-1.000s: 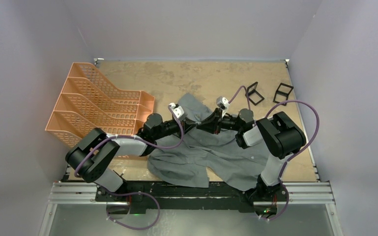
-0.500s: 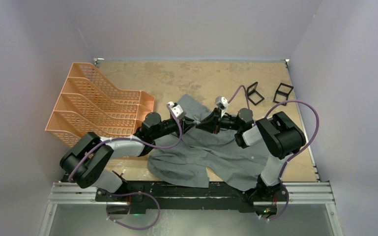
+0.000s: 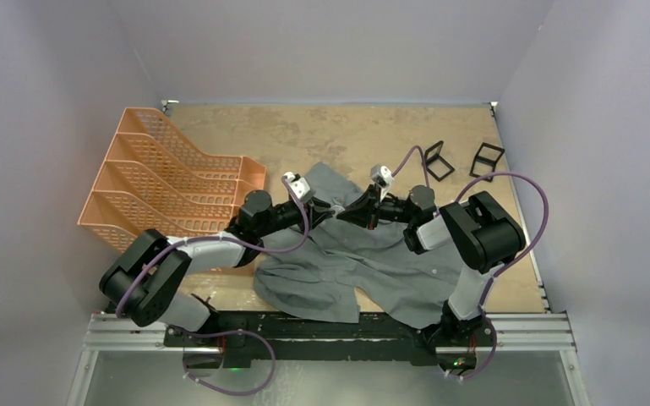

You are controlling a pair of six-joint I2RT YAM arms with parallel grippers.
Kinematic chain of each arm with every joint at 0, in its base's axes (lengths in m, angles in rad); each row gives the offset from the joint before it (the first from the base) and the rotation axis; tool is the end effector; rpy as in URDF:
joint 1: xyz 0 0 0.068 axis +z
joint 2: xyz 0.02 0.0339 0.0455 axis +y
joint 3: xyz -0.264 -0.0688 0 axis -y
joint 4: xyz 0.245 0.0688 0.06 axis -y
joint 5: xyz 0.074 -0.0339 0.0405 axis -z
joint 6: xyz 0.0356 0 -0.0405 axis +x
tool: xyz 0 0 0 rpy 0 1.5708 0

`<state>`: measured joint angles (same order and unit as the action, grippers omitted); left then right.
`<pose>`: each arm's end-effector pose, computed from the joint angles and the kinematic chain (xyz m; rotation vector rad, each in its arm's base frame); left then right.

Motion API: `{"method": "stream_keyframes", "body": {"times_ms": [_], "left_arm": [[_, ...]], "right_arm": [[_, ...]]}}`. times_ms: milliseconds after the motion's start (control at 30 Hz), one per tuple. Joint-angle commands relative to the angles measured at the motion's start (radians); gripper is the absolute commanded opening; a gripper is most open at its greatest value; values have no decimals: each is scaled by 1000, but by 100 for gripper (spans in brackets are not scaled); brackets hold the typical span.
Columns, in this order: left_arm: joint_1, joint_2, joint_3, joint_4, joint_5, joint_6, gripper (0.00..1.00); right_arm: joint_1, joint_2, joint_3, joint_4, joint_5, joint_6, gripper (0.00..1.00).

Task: Remove the brooch from the garment
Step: Remove the brooch from the clothes.

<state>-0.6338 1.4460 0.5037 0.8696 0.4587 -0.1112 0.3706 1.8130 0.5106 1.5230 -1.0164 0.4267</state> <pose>0.2206 -0.1817 0.2048 0.7877 1.5316 -0.9355 0.2655 0.1356 0.1698 -0.8773 1.3396 1.3120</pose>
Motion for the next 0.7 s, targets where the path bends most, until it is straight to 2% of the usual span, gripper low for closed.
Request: {"method": "stream_keyframes", "body": {"times_ms": [0,200,367,667], "left_arm": [[32,26,26,14,115,-2,24],[74,68,73,-2,267,-7,24],[75,77,113,-58,311,34,20],[79,85,165,-158,387,100,0]], "right_arm": [[-4,-4,26,505,-28,-6,0],[-4,-13,26,506,-50,-2,0],[-2,-21,33,508,-70,10,0],[-2,-32,37,505,-83,25,0]]}}
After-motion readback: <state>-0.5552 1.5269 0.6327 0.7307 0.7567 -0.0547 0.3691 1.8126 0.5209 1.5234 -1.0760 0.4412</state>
